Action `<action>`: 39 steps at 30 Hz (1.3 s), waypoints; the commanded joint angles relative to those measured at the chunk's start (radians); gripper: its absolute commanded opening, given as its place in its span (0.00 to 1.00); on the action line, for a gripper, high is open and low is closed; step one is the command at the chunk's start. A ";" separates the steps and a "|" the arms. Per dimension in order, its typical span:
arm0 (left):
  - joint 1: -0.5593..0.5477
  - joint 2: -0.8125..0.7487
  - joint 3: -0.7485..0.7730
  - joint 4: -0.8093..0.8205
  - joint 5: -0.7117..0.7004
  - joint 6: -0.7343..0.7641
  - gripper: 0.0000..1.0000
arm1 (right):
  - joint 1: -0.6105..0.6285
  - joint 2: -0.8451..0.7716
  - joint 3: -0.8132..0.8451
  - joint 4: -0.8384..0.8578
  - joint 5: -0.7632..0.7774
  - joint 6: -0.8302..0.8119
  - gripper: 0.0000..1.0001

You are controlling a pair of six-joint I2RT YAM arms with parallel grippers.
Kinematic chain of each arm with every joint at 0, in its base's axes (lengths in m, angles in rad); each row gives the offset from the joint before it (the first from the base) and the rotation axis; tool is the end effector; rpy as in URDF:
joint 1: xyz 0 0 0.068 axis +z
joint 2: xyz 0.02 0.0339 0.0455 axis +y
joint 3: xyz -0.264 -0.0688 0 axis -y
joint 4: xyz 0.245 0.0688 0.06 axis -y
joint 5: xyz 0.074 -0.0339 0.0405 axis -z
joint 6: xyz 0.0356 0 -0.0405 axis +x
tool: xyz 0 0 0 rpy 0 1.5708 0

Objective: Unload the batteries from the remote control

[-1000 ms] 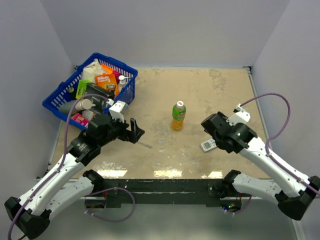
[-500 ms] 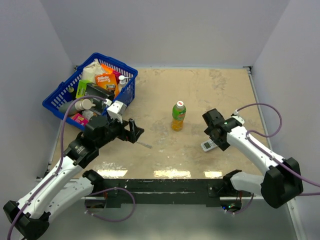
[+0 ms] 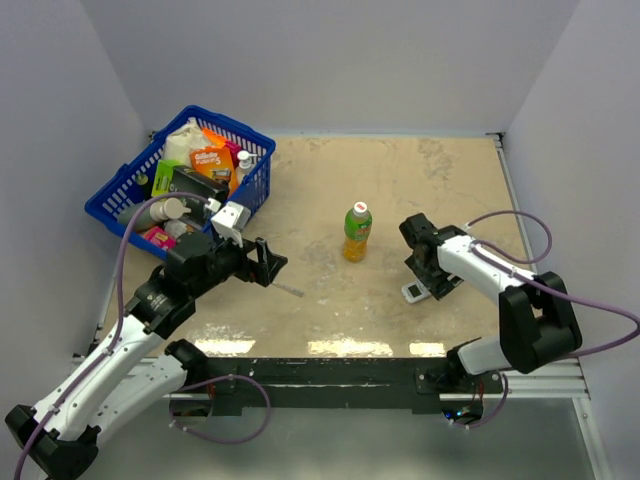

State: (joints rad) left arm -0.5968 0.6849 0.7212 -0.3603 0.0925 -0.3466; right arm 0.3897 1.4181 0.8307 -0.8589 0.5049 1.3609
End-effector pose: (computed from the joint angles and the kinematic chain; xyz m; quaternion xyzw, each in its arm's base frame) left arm 0.1321 -0.0937 0.3145 0.1280 0.8013 -0.2984 0.5024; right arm 0.2194 0.0715 0.1842 0.4648 0.8475 -0.1135 0.2300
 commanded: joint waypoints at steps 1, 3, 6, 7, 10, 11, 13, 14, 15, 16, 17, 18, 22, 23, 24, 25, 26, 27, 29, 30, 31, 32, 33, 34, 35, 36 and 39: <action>-0.001 -0.016 -0.006 0.034 -0.019 0.028 0.96 | -0.008 0.004 -0.011 0.032 0.012 0.084 0.79; -0.003 -0.018 -0.006 0.032 -0.022 0.028 0.96 | -0.009 0.004 -0.038 0.055 0.001 0.095 0.78; -0.001 -0.018 -0.006 0.031 -0.028 0.028 0.96 | -0.011 0.005 -0.056 0.089 0.000 0.092 0.77; -0.003 -0.016 -0.006 0.030 -0.028 0.028 0.96 | -0.012 0.011 -0.059 0.096 0.000 0.089 0.76; -0.003 -0.010 -0.006 0.029 -0.025 0.028 0.96 | -0.012 0.022 -0.062 0.098 -0.002 0.092 0.73; -0.003 -0.010 -0.006 0.029 -0.025 0.028 0.96 | -0.012 0.025 -0.068 0.100 -0.002 0.092 0.70; -0.001 -0.012 -0.006 0.030 -0.027 0.028 0.96 | -0.014 0.024 -0.073 0.109 -0.005 0.090 0.67; -0.001 -0.012 -0.006 0.030 -0.027 0.028 0.96 | -0.012 0.022 -0.079 0.112 -0.003 0.092 0.65; -0.003 -0.013 -0.006 0.030 -0.030 0.026 0.95 | -0.014 0.021 -0.082 0.115 -0.005 0.090 0.62; -0.003 -0.015 -0.006 0.029 -0.030 0.026 0.95 | -0.014 0.019 -0.085 0.118 -0.003 0.092 0.60; -0.003 -0.015 -0.006 0.029 -0.030 0.026 0.95 | -0.014 0.021 -0.091 0.119 -0.005 0.093 0.60; -0.001 -0.015 -0.006 0.027 -0.030 0.026 0.95 | -0.014 0.021 -0.094 0.121 -0.005 0.092 0.58; -0.003 -0.015 -0.006 0.029 -0.033 0.026 0.95 | -0.012 0.004 -0.107 0.136 -0.006 0.073 0.50; -0.001 -0.015 -0.008 0.027 -0.034 0.026 0.95 | -0.014 -0.005 -0.107 0.142 -0.005 0.041 0.47; -0.003 -0.015 -0.006 0.027 -0.033 0.026 0.95 | -0.012 -0.016 -0.105 0.156 -0.006 0.020 0.46; -0.001 -0.015 -0.008 0.027 -0.034 0.026 0.95 | -0.014 -0.043 -0.104 0.165 -0.008 -0.008 0.44; -0.003 -0.015 -0.008 0.027 -0.033 0.024 0.94 | -0.014 -0.063 -0.102 0.175 -0.012 -0.063 0.43; -0.003 -0.015 -0.008 0.029 -0.033 0.018 0.94 | -0.014 -0.085 -0.104 0.201 -0.019 -0.095 0.43; -0.001 -0.015 -0.009 0.027 -0.020 0.012 0.93 | -0.014 -0.165 -0.119 0.242 -0.066 -0.216 0.42; -0.003 -0.012 -0.009 0.026 -0.011 0.005 0.93 | -0.012 -0.195 -0.128 0.279 -0.092 -0.248 0.41; -0.001 -0.010 -0.009 0.027 0.005 0.000 0.92 | -0.014 -0.268 -0.140 0.299 -0.115 -0.278 0.41; -0.003 -0.007 -0.009 0.026 0.013 -0.006 0.91 | -0.012 -0.304 -0.174 0.322 -0.140 -0.336 0.41; -0.003 -0.005 -0.008 0.027 0.024 -0.017 0.90 | -0.012 -0.347 -0.194 0.378 -0.213 -0.365 0.40; -0.001 0.002 -0.008 0.026 0.044 -0.022 0.89 | -0.014 -0.381 -0.211 0.397 -0.242 -0.385 0.40; -0.003 0.004 -0.006 0.023 0.052 -0.029 0.88 | -0.012 -0.445 -0.238 0.412 -0.276 -0.420 0.39; -0.003 0.005 0.000 0.018 0.062 -0.051 0.88 | -0.012 -0.473 -0.252 0.438 -0.337 -0.433 0.39; -0.001 0.001 -0.009 0.033 0.133 -0.110 0.87 | -0.012 -0.573 -0.304 0.469 -0.437 -0.442 0.36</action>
State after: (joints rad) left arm -0.5968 0.6903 0.7212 -0.3618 0.1326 -0.3801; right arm 0.3790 0.9394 0.5823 -0.4995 0.2466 1.0183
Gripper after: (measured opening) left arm 0.877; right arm 0.546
